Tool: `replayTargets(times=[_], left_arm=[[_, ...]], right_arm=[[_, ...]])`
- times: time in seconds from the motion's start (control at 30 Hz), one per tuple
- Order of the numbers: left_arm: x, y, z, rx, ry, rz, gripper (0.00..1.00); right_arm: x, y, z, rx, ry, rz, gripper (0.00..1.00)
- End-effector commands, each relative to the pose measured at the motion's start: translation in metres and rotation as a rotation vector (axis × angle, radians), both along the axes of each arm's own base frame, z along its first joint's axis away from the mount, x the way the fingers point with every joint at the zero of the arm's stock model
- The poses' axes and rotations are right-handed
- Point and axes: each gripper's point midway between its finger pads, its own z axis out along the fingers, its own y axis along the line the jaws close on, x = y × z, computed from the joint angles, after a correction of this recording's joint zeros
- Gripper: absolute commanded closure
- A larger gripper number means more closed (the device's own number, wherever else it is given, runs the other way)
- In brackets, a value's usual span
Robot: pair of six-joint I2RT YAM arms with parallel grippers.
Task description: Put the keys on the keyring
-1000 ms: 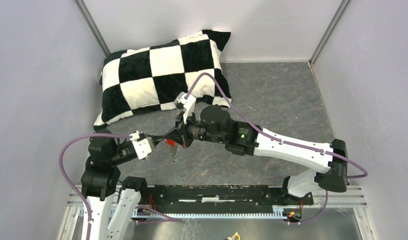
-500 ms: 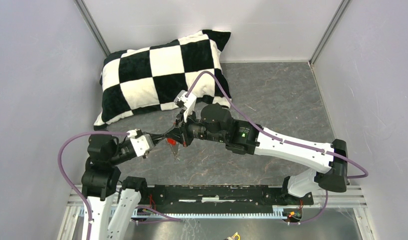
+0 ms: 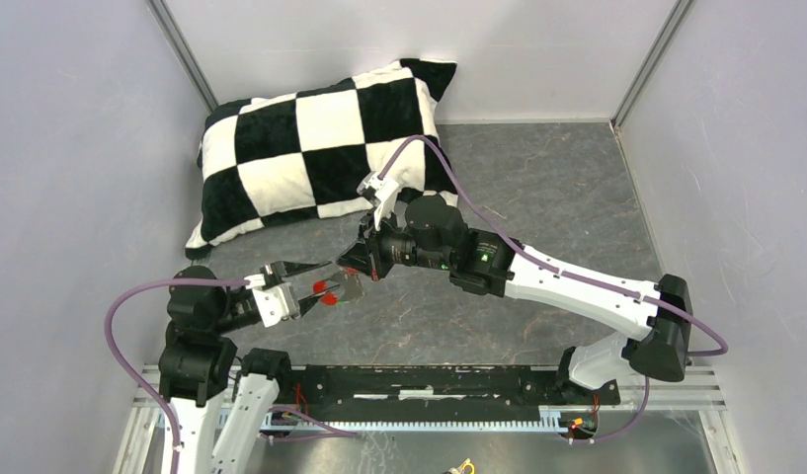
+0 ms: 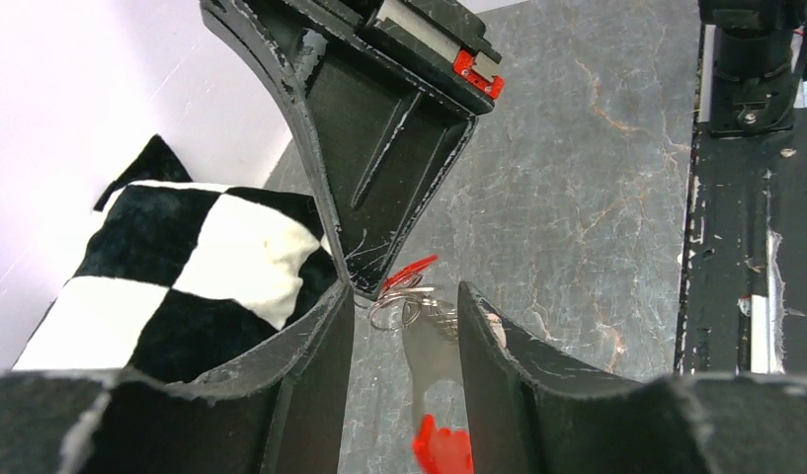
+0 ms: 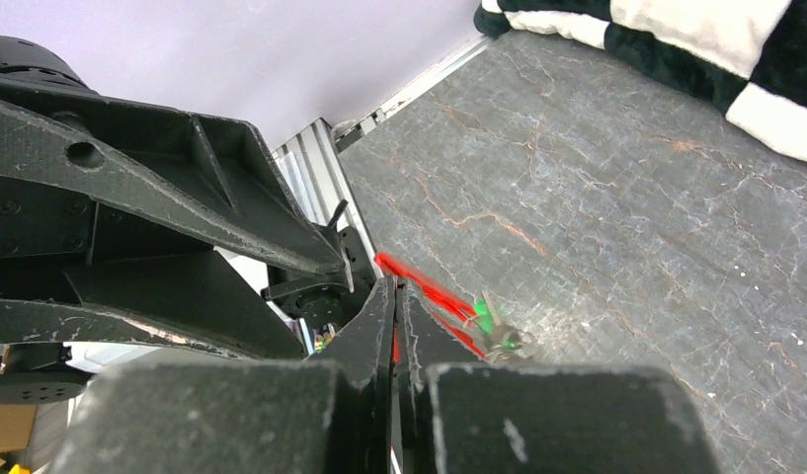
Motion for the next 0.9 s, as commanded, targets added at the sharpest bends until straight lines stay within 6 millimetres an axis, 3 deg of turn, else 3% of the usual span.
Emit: replayTargets(times=[0.0,0.23,0.47,0.63,0.8,0.87], left_arm=[[0.000,0.003,0.010,-0.024,-0.019,0.034,0.51],[0.008,0.012,0.016,-0.126,0.049,0.159,0.51],[0.006,0.009,0.006,-0.145,0.129,0.149,0.53],[0.002,0.007,0.007,-0.124,0.093,0.113,0.65],[-0.010,0.000,0.011,-0.101,0.038,0.030,0.67],[-0.014,0.000,0.018,-0.081,-0.027,0.012,0.62]], right_arm=[[-0.004,-0.005,0.039,0.113,-0.023,0.005,1.00],[-0.003,-0.006,0.052,0.161,-0.017,-0.011,1.00],[-0.001,-0.011,0.061,0.190,-0.009,-0.022,1.00],[0.000,-0.013,0.071,0.224,-0.017,-0.035,1.00],[0.008,-0.010,0.074,0.213,-0.037,-0.058,1.00],[0.013,-0.011,0.071,0.176,-0.049,-0.082,1.00]])
